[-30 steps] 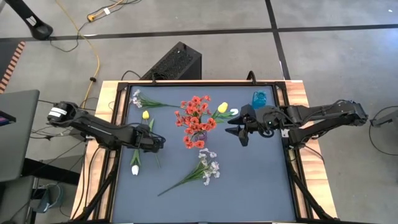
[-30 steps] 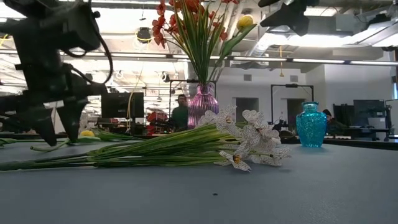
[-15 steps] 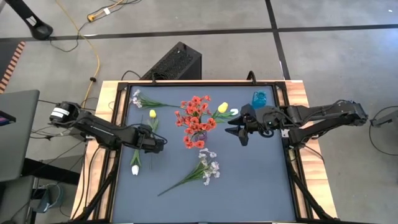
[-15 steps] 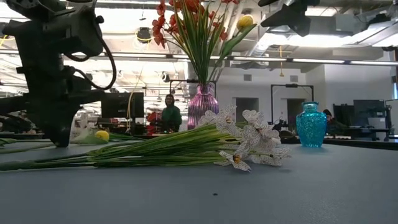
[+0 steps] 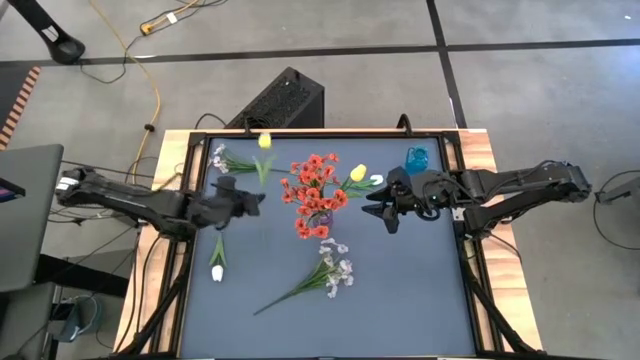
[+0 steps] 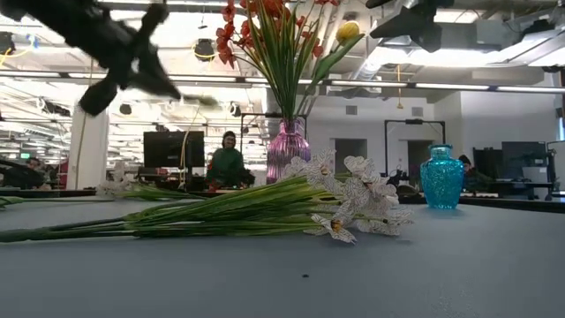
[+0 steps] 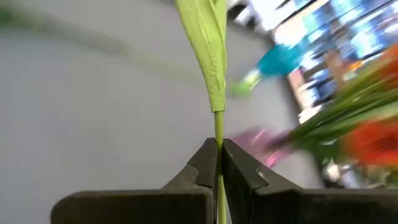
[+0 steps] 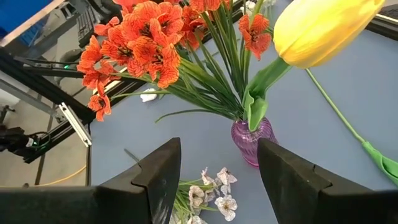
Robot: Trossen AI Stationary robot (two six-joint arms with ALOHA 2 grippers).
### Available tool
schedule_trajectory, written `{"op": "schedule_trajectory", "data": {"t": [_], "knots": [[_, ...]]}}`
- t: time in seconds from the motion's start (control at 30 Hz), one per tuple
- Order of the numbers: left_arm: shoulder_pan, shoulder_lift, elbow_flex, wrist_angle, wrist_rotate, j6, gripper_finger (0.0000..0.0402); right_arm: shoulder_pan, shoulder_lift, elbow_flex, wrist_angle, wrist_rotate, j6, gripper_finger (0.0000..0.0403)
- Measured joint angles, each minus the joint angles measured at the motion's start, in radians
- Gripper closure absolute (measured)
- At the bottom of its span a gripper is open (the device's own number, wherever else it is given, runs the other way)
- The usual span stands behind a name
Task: Sort flowers into vase by color
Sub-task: Put the yellow flower into the pink vase
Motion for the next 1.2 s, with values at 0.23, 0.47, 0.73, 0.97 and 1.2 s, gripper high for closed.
{"op": "schedule_trajectory", "data": {"t": [0.23, 0.47, 0.73, 0.97, 1.2], "knots": [[0.001, -0.182, 0.0, 0.204, -0.127, 0.386, 0.0401, 0.007, 0.0, 0.0, 0.023, 0.001, 0.029, 0.0164], [0.001, -0.214, 0.001, 0.602, 0.142, 0.878, 0.0401, 0.039, 0.004, 0.0, 0.028, 0.003, 0.059, 0.0164], [-0.001, -0.033, 0.003, 1.045, 0.658, 1.174, 0.0401, 0.165, 0.034, 0.0, 0.027, 0.001, 0.078, 0.0164], [-0.002, 0.164, 0.003, 1.167, 0.765, 1.267, 0.0401, 0.257, 0.116, 0.0, 0.129, 0.0, 0.079, 0.0164], [-0.006, 0.291, 0.092, 1.166, 0.931, 1.399, 0.0401, 0.314, 0.204, 0.0, 0.452, -0.001, 0.069, 0.0164]]}}
